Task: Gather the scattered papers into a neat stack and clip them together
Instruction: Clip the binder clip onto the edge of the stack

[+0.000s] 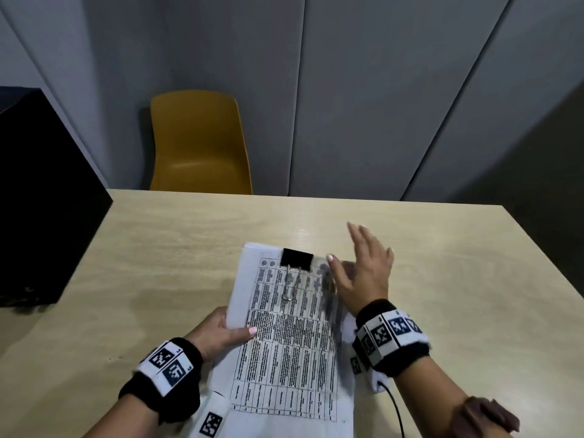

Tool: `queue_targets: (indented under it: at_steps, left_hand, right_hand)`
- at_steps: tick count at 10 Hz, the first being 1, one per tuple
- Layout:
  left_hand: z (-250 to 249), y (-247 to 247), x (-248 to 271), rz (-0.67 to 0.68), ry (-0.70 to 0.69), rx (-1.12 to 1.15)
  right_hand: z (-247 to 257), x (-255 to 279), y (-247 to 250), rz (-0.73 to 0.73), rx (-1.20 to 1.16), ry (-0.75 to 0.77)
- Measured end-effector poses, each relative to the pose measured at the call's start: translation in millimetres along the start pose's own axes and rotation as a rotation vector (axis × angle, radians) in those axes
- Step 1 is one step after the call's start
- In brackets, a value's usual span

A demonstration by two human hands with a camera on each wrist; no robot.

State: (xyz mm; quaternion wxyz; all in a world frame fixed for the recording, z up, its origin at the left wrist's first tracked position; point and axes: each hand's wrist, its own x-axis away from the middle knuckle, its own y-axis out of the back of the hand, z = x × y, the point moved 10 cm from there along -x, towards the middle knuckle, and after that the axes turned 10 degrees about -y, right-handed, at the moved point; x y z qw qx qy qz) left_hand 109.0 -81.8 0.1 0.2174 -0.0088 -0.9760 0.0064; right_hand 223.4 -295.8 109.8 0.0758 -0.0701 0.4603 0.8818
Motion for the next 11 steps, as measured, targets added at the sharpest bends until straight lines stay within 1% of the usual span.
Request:
queue_targets:
  at_steps: [1, 2, 3, 4, 5, 6, 7, 8, 9, 10, 11]
  left_hand:
    - [2.9, 13.2, -3.1, -0.045, 0.018, 0.057]
    - [21.7, 34.4, -22.6, -0.093, -0.001, 0.011]
    - [20.6, 38.4, -37.7, -0.134, -0.05, -0.03]
    - [12.2, 42.3, -43.3, -0.256, -0.046, -0.06]
    - [15.8, 45.0, -54.1, -0.286, -0.039, -0.069]
    - [4.2, 41.9, -47.1, -0.276, -0.066, -0.103]
    - [10.0, 48.3, -39.2, -0.313, -0.03, -0.168]
    - [15.4, 50.0, -36.2, -0.314, -0.018, -0.162]
    - [12.4, 49.9, -36.7, -0.322, -0.04, -0.081]
    - [5.2, 40.3, -32.6, -0.302, -0.061, 0.077]
    - [1.7, 40.7, -23.1, -0.315, -0.058, 0.089]
  right_hand:
    - [-53.0, 21.5, -27.2, 0.149, -0.347, -0.355]
    - [-75.4, 59.1, -74.5, 0.491, -0.684, -0.732]
    - [-87.1, 64.8, -85.6, 0.459, -0.557, -0.741]
    - [-90.5, 59.9, -95.1, 0.404, -0.428, -0.714]
    - [-86.4, 57.0, -101.7, 0.431, -0.385, -0.721]
    - [-79.7, 58.0, -93.3, 0.457, -0.282, -0.681]
    - [-80.4, 66.9, -87.6, 0.489, -0.232, -0.671]
    - [-74.5, 75.1, -90.6, 0.542, -0.216, -0.624]
    - [-71.8, 77.1, -97.3, 0.583, -0.219, -0.6]
    - [-75.5, 74.0, -101.4, 0.59, -0.23, -0.584]
    - [-77.2, 73.6, -94.7, 0.554, -0.283, -0.556]
